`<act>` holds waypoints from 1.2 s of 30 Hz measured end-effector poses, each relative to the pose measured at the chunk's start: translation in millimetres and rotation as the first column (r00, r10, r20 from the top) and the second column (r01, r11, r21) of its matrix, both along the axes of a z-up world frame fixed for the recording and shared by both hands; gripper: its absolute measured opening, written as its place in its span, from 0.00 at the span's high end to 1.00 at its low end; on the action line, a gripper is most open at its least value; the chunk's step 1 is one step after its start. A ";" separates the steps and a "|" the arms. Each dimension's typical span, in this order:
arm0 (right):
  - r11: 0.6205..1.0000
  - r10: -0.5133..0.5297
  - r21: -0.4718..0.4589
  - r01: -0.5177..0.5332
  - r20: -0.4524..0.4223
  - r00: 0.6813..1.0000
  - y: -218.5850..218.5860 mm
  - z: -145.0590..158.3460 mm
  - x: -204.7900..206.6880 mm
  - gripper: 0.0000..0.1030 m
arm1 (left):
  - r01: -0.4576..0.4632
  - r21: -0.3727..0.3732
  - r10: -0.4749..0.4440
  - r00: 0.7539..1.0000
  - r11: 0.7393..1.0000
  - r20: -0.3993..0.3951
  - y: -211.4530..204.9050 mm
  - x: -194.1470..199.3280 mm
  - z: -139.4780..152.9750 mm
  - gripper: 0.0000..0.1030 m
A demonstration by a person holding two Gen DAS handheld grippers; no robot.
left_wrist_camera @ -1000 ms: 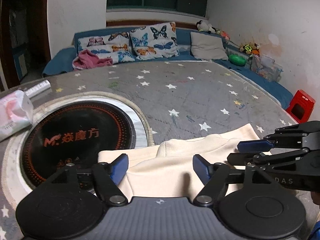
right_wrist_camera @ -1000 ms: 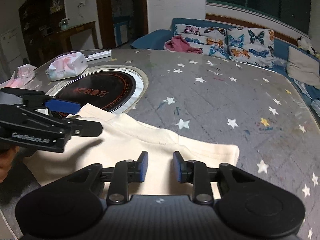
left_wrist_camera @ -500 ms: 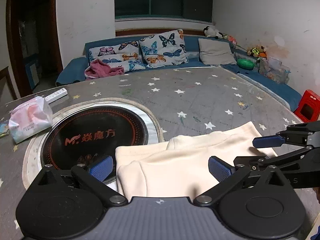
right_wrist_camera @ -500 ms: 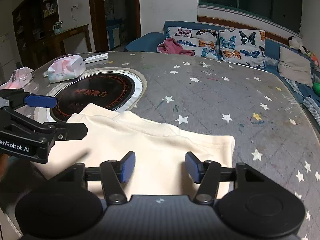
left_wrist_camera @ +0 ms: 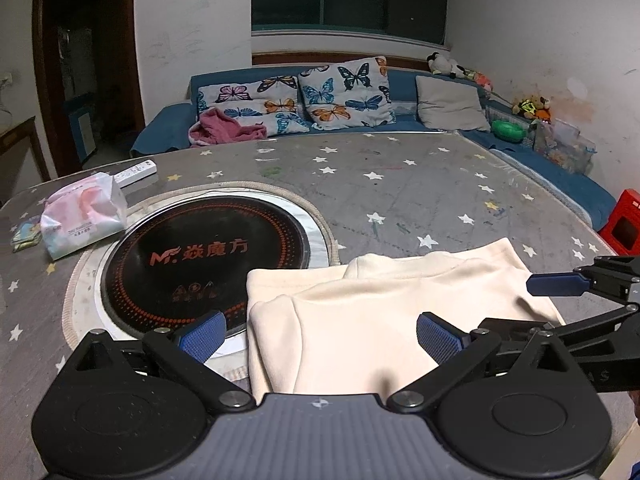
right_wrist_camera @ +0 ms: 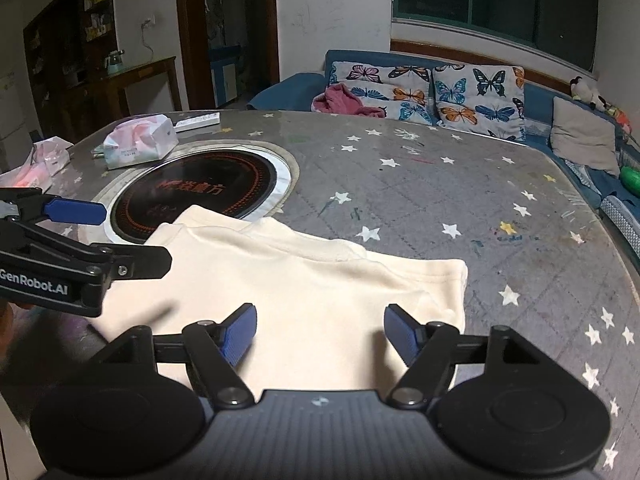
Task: Fold clothes
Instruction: 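Open both grippers and pull them back from the folded sweatshirt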
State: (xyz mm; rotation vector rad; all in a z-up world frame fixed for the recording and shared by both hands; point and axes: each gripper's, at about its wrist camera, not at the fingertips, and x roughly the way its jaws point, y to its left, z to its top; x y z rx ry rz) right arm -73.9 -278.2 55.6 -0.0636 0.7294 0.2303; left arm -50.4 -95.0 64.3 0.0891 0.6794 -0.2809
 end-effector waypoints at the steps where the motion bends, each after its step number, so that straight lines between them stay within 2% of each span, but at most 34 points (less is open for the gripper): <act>1: 1.000 0.000 0.001 0.000 0.005 1.000 0.5 0.8 -1.9 0.26 | -0.003 0.005 0.003 1.000 1.000 0.001 -0.1 -1.5 0.3 0.00; 13: 1.000 -0.003 0.005 0.002 0.047 0.999 2.0 8.6 -20.2 0.14 | -0.034 0.026 0.033 0.999 0.999 0.028 1.0 -16.4 5.8 0.00; 27: 1.000 0.011 0.008 -0.012 0.060 0.998 5.2 11.6 -33.5 0.13 | -0.057 0.038 0.054 0.996 0.998 0.064 4.9 -32.1 9.7 0.00; 29: 1.000 0.014 0.005 -0.015 0.066 0.998 6.7 11.5 -36.7 0.08 | -0.052 0.038 0.049 0.996 0.998 0.071 5.0 -35.9 9.9 0.00; 36: 1.000 0.025 -0.004 -0.025 0.079 0.997 11.1 12.5 -46.9 0.06 | -0.056 0.017 0.055 0.996 0.998 0.077 7.0 -46.6 12.2 0.00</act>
